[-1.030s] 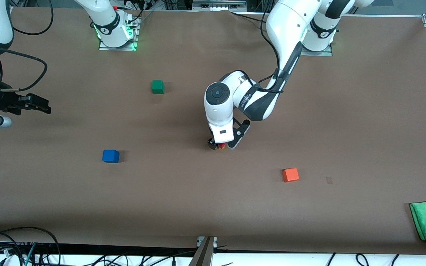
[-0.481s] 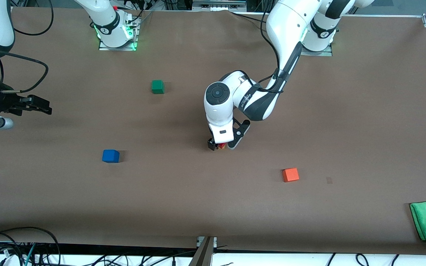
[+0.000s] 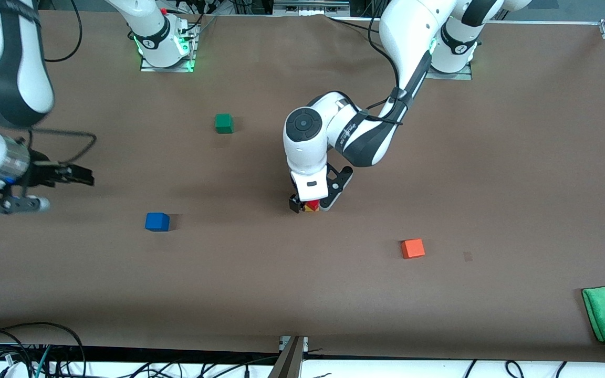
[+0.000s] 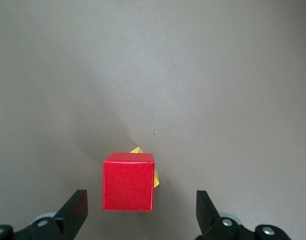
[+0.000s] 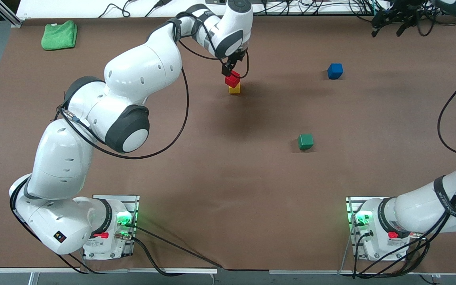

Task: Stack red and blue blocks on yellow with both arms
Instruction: 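Open the left gripper and raise it while the right gripper reaches the blue cube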

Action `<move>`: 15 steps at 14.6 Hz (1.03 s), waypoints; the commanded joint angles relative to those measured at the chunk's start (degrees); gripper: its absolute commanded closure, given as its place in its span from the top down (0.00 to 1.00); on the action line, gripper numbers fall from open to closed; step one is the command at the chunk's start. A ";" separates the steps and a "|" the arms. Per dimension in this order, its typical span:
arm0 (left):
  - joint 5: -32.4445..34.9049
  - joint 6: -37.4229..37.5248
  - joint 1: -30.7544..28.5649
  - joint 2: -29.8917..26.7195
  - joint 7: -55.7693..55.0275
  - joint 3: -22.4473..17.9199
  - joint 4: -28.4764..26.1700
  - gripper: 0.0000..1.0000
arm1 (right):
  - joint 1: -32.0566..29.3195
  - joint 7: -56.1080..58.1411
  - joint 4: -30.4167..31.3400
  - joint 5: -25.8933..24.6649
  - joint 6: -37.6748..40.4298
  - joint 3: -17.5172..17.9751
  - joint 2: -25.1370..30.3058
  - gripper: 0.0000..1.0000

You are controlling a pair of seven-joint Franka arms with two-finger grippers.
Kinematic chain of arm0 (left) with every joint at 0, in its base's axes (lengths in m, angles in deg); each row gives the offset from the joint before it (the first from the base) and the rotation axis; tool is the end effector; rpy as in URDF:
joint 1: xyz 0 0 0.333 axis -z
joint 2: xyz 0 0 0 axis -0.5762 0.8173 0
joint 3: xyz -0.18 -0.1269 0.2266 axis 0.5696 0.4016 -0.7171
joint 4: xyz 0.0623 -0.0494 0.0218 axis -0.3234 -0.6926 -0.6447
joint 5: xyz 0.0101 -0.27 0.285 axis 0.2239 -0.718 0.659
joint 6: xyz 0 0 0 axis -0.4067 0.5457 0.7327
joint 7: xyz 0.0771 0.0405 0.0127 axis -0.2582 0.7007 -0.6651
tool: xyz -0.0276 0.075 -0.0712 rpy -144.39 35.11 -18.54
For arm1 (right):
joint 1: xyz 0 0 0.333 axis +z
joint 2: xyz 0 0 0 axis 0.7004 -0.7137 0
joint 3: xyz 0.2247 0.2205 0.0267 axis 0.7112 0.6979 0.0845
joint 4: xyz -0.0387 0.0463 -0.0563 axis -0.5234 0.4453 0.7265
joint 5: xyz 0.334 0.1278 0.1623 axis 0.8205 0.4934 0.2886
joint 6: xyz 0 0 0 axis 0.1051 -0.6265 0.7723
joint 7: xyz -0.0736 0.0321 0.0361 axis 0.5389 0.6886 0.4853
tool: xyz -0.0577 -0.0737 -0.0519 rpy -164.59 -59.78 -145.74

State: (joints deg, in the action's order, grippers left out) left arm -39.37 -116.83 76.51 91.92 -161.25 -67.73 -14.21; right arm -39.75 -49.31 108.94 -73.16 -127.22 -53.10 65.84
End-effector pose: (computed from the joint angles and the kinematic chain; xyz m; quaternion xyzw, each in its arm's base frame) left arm 0.5797 -0.5024 0.3090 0.8798 0.4736 0.0412 0.0035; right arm 0.6472 -0.0050 0.4322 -0.9985 -0.0129 0.0510 0.0151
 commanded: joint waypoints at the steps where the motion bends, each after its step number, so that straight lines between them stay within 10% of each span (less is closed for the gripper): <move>1: 0.87 4.47 0.34 -0.19 1.32 0.14 2.33 0.96 | 0.56 -1.55 -0.73 1.82 -4.88 0.14 -4.58 1.00; 15: -6.69 23.10 -6.25 -11.26 32.15 -0.21 1.98 0.96 | 4.60 -4.54 0.41 3.92 -24.49 1.02 -19.36 0.99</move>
State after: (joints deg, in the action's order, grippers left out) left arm -44.93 -96.54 71.45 82.94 -135.01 -68.15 -10.75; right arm -34.96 -53.49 109.00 -71.29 -150.21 -52.66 47.26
